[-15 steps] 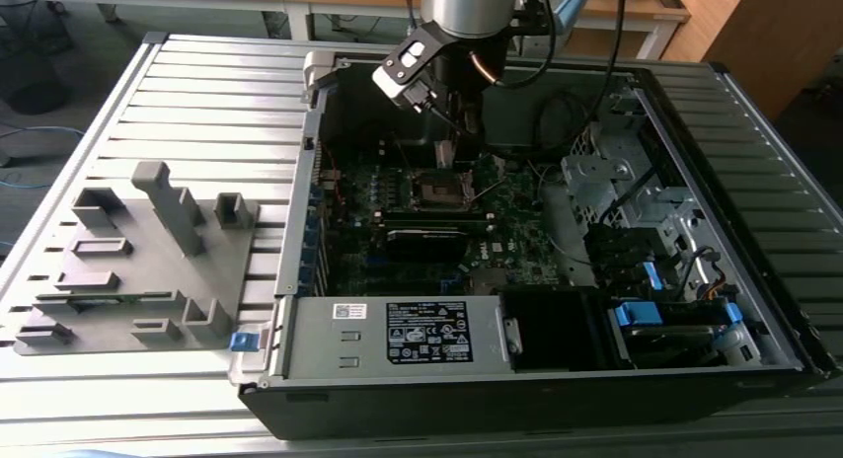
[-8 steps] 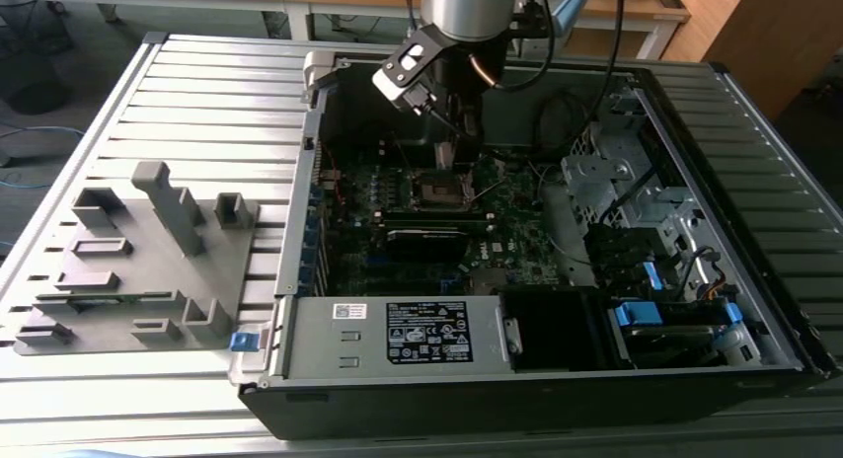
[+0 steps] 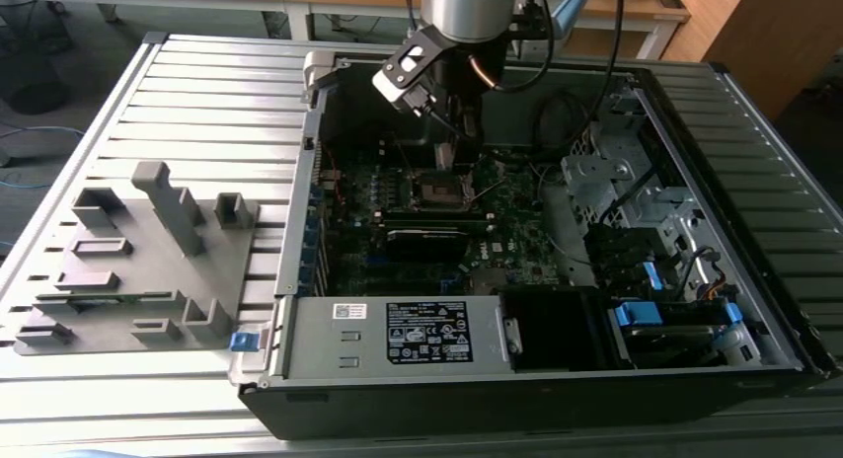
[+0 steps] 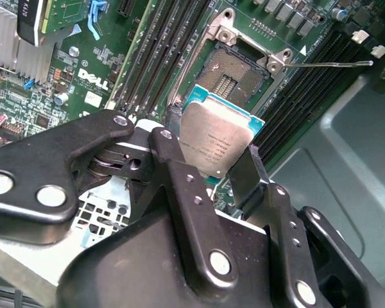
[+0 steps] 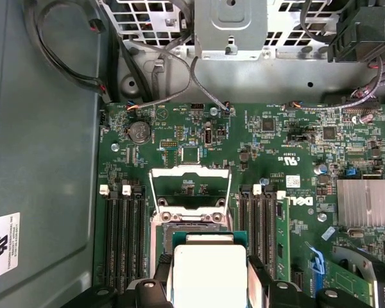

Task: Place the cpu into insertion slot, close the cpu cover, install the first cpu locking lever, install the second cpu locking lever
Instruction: 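Place the cpu into insertion slot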

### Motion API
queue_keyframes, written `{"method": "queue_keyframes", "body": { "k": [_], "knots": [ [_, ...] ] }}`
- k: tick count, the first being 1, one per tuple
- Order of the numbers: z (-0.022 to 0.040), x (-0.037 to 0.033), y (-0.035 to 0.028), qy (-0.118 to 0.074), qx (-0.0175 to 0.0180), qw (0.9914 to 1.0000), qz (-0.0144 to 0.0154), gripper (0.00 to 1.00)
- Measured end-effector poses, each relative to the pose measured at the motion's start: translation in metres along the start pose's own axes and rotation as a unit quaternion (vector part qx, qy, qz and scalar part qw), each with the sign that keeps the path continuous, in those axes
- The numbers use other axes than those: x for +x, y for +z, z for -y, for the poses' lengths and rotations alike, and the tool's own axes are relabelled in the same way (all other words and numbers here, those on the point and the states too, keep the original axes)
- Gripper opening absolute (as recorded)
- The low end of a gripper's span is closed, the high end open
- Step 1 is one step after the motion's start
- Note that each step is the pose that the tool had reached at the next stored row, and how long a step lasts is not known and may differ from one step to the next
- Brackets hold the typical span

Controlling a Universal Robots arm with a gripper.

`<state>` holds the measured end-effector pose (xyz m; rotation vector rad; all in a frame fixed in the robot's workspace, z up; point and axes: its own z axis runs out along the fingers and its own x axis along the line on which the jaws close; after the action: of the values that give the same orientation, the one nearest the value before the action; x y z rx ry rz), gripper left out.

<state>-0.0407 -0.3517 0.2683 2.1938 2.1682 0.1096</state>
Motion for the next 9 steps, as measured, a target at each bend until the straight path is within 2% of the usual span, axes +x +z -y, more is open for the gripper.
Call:
{"method": "queue_keyframes", "body": {
  "k": [9],
  "knots": [
    [0.0002,-0.0001,0.0025,0.0,0.0001,1.0,0.0002,0.54]
  ]
}}
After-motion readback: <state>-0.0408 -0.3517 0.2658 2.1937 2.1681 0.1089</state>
